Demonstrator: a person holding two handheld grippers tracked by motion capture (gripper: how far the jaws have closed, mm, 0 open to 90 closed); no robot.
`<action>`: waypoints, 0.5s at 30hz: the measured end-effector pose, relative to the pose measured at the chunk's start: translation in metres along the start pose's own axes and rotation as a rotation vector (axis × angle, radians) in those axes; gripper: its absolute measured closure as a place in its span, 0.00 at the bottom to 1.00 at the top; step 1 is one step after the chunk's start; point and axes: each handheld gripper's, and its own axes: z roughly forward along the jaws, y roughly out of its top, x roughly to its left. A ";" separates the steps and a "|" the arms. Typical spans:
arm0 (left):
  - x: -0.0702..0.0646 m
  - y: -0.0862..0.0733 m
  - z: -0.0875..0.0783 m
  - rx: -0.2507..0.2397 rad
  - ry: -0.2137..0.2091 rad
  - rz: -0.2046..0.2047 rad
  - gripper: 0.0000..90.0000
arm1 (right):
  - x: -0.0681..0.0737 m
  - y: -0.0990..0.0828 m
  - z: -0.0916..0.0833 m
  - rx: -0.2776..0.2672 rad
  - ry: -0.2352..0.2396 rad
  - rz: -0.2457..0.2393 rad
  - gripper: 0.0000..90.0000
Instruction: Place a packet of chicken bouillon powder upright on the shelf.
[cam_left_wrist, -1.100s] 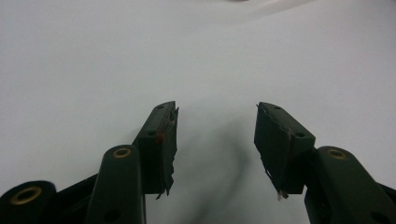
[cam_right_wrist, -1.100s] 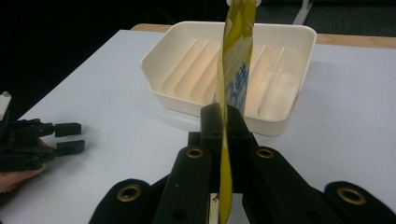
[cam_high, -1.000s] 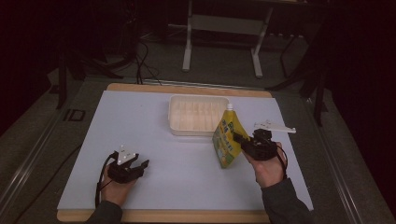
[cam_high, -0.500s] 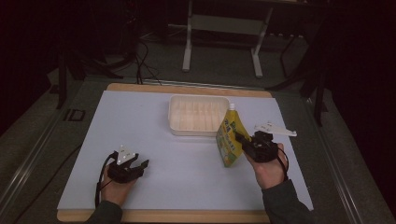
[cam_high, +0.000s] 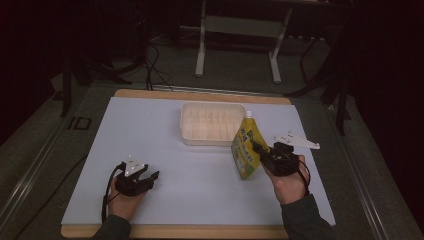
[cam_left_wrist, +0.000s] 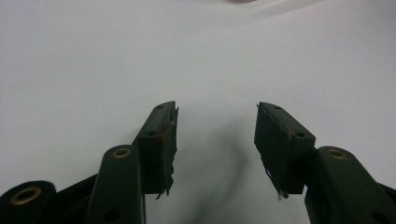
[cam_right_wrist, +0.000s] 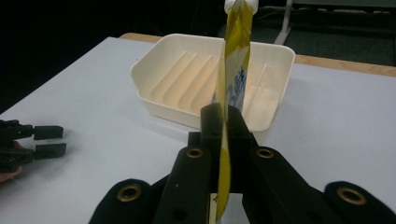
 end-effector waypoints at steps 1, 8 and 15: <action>0.000 0.000 0.000 0.000 0.000 -0.001 0.54 | 0.000 0.000 -0.001 -0.002 -0.001 -0.001 1.00; 0.000 0.000 0.000 -0.003 0.001 -0.001 0.54 | 0.001 0.003 -0.006 -0.033 -0.011 -0.004 1.00; 0.000 0.000 0.000 -0.006 0.002 -0.002 0.54 | -0.001 0.006 -0.009 -0.050 -0.022 -0.009 1.00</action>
